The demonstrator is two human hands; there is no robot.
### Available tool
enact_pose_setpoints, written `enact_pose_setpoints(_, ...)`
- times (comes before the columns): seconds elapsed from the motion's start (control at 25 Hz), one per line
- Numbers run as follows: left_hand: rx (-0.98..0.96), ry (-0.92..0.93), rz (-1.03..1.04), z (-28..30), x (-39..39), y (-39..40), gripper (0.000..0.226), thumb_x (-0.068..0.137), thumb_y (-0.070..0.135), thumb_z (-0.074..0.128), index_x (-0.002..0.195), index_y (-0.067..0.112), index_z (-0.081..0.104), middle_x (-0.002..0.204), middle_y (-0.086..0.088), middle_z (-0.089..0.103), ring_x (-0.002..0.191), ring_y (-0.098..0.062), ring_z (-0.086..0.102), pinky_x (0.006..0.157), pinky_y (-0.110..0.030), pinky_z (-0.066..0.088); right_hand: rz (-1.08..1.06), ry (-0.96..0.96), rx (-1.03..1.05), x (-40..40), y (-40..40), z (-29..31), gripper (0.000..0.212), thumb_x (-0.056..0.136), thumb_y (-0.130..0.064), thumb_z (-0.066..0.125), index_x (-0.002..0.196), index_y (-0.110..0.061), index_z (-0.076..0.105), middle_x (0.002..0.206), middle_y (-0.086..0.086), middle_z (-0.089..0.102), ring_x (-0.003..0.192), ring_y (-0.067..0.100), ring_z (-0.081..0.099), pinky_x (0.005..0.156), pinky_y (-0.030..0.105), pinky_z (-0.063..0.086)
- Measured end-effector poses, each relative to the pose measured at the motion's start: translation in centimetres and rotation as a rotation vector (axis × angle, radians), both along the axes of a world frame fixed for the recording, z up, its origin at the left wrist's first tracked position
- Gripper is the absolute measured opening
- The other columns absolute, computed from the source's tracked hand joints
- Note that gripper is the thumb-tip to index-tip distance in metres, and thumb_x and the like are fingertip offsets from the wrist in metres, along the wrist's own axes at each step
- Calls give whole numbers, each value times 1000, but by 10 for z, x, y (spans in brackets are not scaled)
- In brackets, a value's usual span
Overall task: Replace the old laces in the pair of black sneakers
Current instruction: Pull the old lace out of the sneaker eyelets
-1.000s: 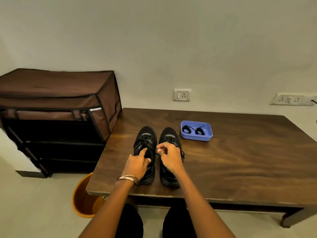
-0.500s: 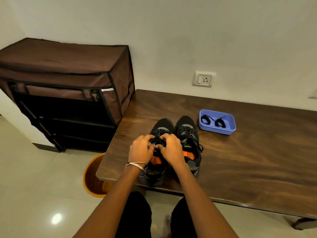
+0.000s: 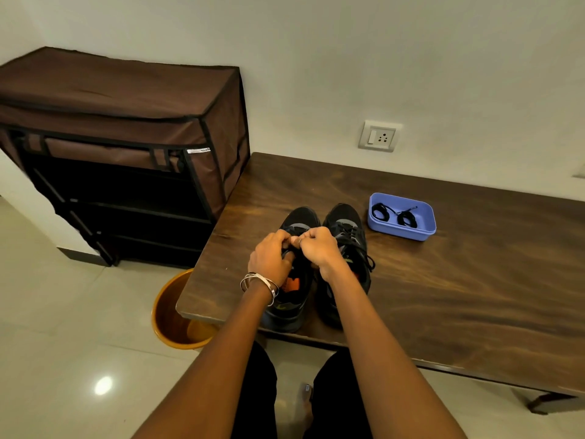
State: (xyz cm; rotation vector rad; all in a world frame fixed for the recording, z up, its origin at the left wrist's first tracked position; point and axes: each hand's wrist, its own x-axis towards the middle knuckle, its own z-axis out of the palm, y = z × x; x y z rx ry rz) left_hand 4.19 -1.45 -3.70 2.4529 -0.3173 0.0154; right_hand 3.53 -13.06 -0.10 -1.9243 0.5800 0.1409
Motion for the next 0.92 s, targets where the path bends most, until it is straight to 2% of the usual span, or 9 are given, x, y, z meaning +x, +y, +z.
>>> enact_pose_setpoints(0.12, 60, -7, 5, -1, -2, -2, 18, 90, 19, 58, 108, 23, 55, 109, 2, 57, 95, -25, 60, 72, -36, 44, -226, -82, 283, -2, 3, 7, 26, 98, -24, 52, 78, -11, 63, 72, 3, 65, 70, 19, 56, 66, 34, 43)
enact_pose_setpoints(0.24, 93, -8, 19, 1, -6, -3, 19, 93, 18, 56, 110, 27, 55, 111, 3, 57, 94, -25, 61, 72, -37, 48, -437, -318, 610, -8, 2, 27, 16, 102, -20, 50, 99, -7, 60, 73, 5, 70, 65, 16, 63, 58, 27, 49)
enact_pose_setpoints(0.4, 140, 20, 62, 8, -10, -8, 19, 94, 16, 53, 111, 25, 56, 108, 0, 62, 94, -26, 61, 69, -33, 45, -444, -683, 675, -11, -4, 56, 9, 101, -13, 53, 94, -8, 56, 66, 6, 66, 66, 22, 66, 67, 31, 58)
enact_pose_setpoints(0.48, 211, 55, 80, 14, -11, -14, 23, 95, 17, 53, 118, 22, 57, 110, -7, 64, 98, -30, 61, 70, -34, 45, -396, -643, 523, -10, -10, 56, 11, 102, -12, 51, 91, -10, 54, 66, 0, 69, 71, 22, 67, 74, 36, 58)
enact_pose_setpoints(0.56, 240, 110, 96, 20, -12, -17, 28, 96, 23, 53, 123, 24, 58, 113, -13, 63, 103, -35, 61, 75, -37, 48, -333, -430, 205, -12, -17, 44, 14, 101, -17, 51, 93, -6, 57, 77, -3, 72, 79, 19, 66, 78, 38, 54)
enact_pose_setpoints(0.64, 230, 170, 117, 25, -9, -17, 30, 98, 28, 50, 126, 28, 59, 118, -16, 61, 107, -38, 59, 81, -39, 49, -289, -235, -42, -16, -23, 31, 22, 99, -23, 56, 95, -2, 61, 91, 5, 68, 82, 21, 62, 74, 39, 53)
enact_pose_setpoints(0.72, 218, 196, 142, 26, -6, -17, 29, 98, 33, 48, 123, 26, 61, 118, -17, 60, 107, -39, 58, 84, -40, 49, -318, -220, -34, -19, -29, 23, 26, 98, -24, 59, 89, 0, 62, 87, 11, 67, 75, 27, 65, 66, 42, 59)
enact_pose_setpoints(0.8, 231, 207, 146, 28, -3, -19, 31, 98, 37, 47, 119, 21, 63, 118, -19, 60, 107, -39, 58, 85, -40, 49, -361, -243, 139, -24, -30, 25, 21, 98, -17, 59, 87, 1, 61, 82, 13, 68, 63, 25, 67, 60, 36, 61)
enact_pose_setpoints(0.92, 233, 263, 148, 32, 4, -23, 37, 97, 42, 49, 115, 15, 65, 120, -19, 59, 108, -38, 58, 87, -40, 48, -380, -251, 292, -26, -30, 27, 11, 97, -7, 58, 94, 1, 63, 80, 12, 69, 58, 20, 69, 66, 36, 63)
